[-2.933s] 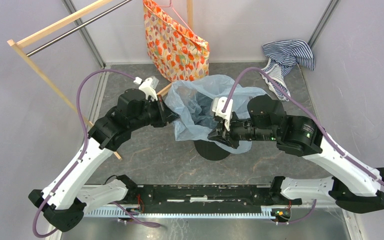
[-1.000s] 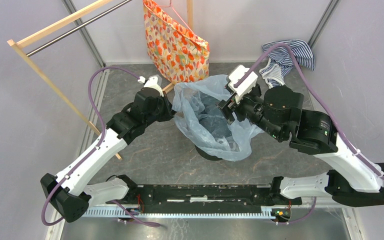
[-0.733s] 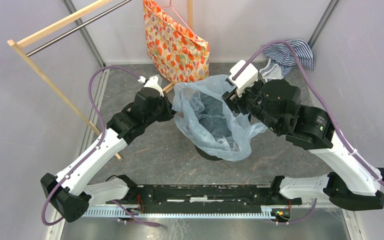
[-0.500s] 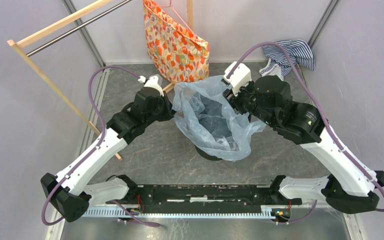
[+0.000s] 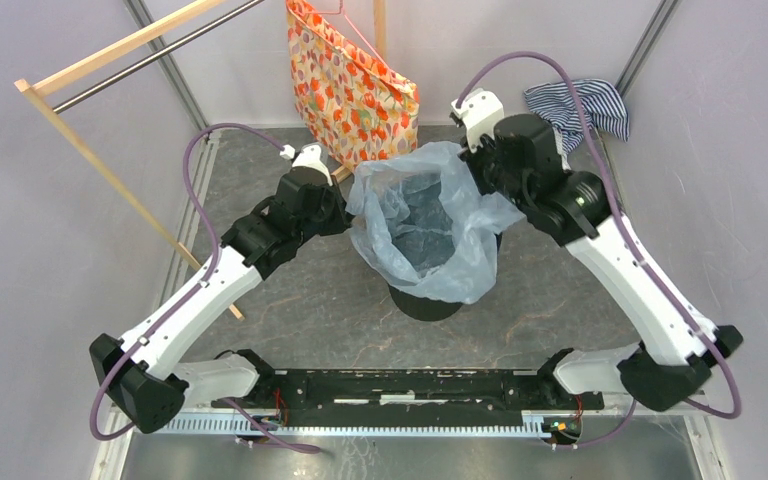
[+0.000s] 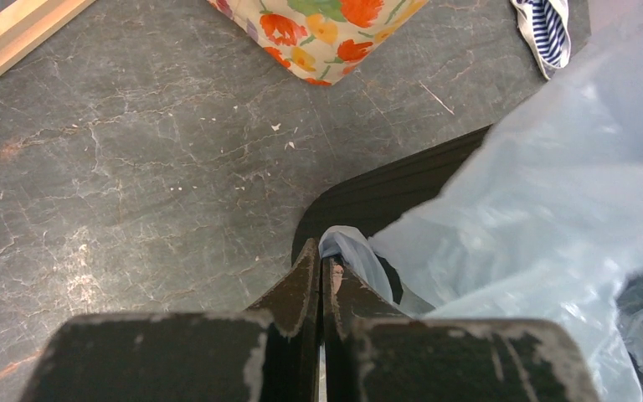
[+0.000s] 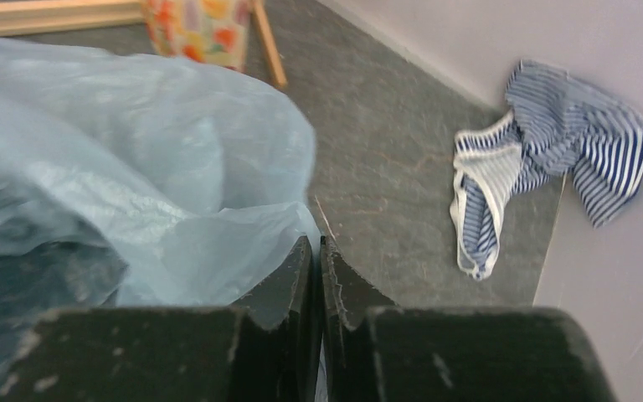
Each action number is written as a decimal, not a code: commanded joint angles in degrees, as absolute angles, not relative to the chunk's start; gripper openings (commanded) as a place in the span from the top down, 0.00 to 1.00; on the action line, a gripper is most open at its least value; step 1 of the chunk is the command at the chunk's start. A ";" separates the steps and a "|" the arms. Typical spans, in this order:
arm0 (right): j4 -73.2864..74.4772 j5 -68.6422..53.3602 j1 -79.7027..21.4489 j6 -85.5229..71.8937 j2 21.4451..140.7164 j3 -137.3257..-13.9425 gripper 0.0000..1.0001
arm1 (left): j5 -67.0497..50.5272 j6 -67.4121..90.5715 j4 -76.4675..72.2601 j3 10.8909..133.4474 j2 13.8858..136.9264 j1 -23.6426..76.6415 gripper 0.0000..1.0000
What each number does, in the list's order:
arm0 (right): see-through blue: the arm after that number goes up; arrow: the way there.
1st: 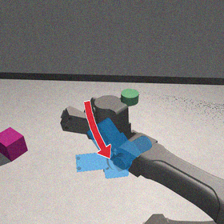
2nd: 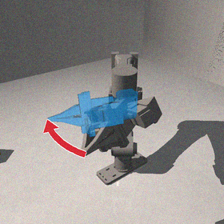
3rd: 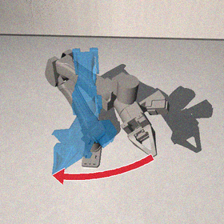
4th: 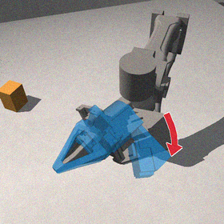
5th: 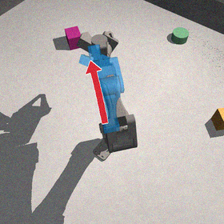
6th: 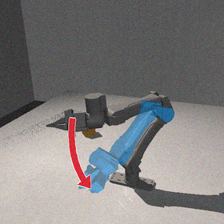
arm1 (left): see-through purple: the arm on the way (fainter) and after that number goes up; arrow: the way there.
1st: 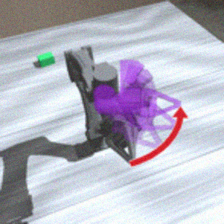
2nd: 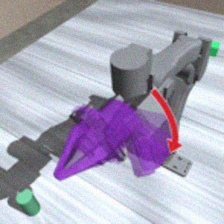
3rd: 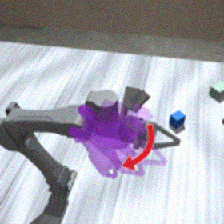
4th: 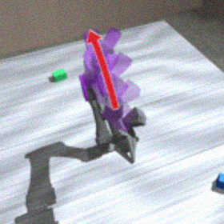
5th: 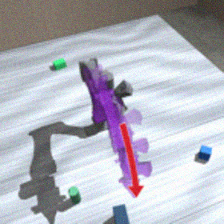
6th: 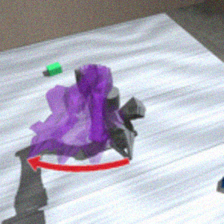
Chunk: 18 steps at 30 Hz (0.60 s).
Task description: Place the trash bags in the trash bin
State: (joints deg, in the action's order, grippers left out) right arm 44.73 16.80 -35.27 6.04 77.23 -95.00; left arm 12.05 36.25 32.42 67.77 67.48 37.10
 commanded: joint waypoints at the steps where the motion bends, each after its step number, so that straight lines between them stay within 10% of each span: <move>1: 41.35 17.42 -29.12 1.40 78.76 -93.48 0.89 | 14.36 34.45 30.09 70.82 69.50 37.14 0.98; 18: 36.89 10.10 -22.08 0.09 83.59 -85.24 0.86 | 15.64 36.72 31.03 67.99 77.91 36.10 0.98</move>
